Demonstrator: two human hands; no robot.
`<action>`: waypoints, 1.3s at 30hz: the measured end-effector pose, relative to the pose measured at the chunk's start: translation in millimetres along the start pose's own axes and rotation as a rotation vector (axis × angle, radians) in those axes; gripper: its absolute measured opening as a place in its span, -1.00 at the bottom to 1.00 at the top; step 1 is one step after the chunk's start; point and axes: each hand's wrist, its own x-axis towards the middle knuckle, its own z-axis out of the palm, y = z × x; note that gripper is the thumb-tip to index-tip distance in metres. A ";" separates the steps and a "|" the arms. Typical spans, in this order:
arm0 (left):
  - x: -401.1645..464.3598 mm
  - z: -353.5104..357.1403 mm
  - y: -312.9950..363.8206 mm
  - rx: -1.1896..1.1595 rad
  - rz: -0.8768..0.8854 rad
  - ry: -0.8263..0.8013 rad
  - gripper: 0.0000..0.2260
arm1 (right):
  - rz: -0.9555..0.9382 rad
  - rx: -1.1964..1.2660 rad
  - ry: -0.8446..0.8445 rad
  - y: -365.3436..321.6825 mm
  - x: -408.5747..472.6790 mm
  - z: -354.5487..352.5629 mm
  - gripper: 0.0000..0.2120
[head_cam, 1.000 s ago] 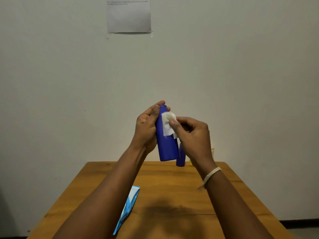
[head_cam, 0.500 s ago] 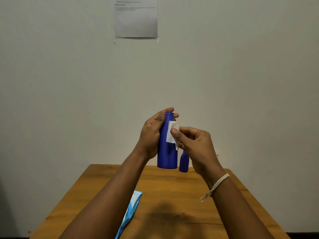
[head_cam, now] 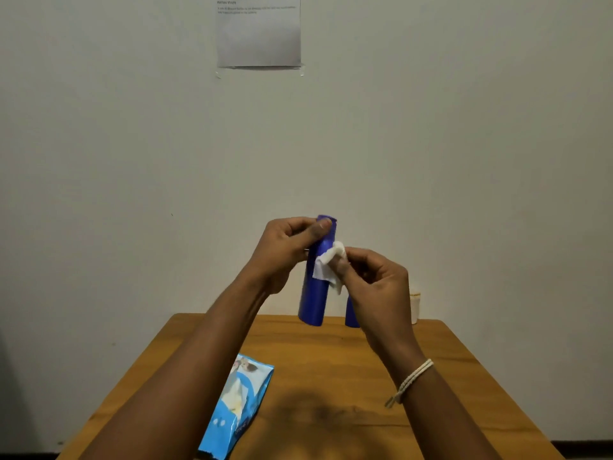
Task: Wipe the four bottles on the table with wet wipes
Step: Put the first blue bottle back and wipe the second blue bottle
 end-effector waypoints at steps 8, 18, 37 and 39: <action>-3.6 9.4 4.8 -0.612 -0.172 0.010 -0.63 | -0.058 -0.107 0.046 13.2 -37.1 9.1 -0.78; 13.5 12.9 4.2 -0.953 -0.334 0.180 -0.79 | -0.317 -0.214 0.094 -0.7 -19.8 10.4 -0.72; 1.0 20.5 -21.3 -0.883 -0.305 0.672 -0.87 | -0.109 -0.082 0.376 23.8 -33.1 27.1 -0.76; 2.0 22.2 -23.8 -0.893 -0.260 0.645 -0.85 | -0.050 -0.035 0.400 22.3 -35.3 29.9 -0.78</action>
